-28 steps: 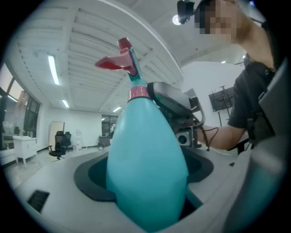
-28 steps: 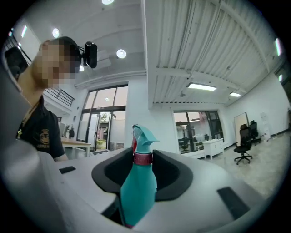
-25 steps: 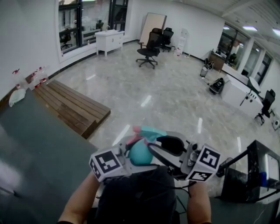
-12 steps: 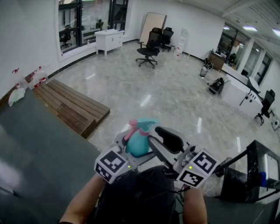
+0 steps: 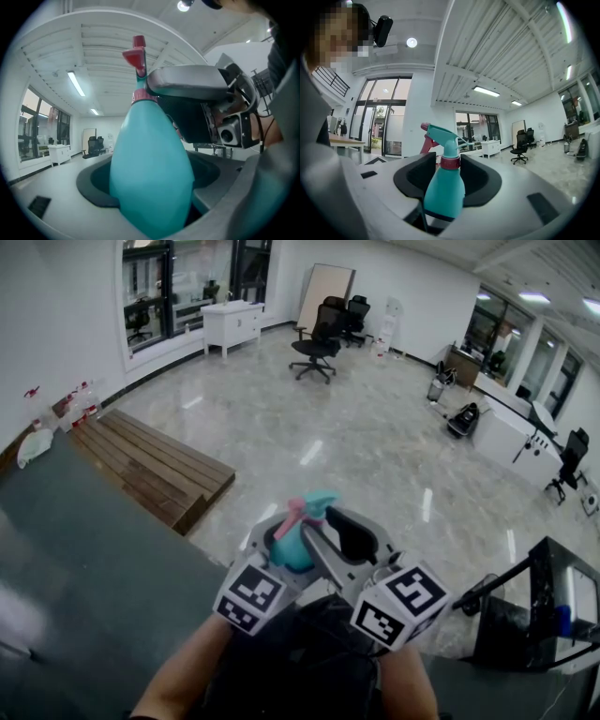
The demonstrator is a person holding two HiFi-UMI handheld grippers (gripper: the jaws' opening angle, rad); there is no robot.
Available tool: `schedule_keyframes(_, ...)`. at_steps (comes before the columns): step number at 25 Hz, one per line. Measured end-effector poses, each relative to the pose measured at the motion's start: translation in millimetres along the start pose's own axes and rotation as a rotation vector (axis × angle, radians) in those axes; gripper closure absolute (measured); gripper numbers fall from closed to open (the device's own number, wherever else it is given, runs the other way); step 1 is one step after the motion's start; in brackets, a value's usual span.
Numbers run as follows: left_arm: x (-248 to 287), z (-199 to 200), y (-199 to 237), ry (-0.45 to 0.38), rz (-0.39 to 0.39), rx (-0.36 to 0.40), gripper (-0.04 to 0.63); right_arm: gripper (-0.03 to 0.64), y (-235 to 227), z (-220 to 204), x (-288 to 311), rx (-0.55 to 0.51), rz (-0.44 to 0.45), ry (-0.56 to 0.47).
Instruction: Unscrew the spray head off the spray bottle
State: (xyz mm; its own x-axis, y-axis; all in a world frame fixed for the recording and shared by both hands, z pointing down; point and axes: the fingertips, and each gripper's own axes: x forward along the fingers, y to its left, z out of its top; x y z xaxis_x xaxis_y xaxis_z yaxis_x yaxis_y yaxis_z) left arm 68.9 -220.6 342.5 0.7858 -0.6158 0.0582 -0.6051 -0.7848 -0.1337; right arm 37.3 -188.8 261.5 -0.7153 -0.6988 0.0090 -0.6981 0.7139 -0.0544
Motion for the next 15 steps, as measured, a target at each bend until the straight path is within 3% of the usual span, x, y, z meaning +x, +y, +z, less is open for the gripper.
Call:
schedule_keyframes(8, 1.2, 1.1, -8.2, 0.002, -0.05, 0.004, 0.167, 0.477, -6.5, 0.0, -4.9, 0.004, 0.022, 0.002)
schedule_keyframes(15, -7.3, 8.1, -26.9, -0.028, -0.243, -0.027, 0.166, 0.479, 2.4, 2.4, -13.3, -0.004, 0.202, -0.008)
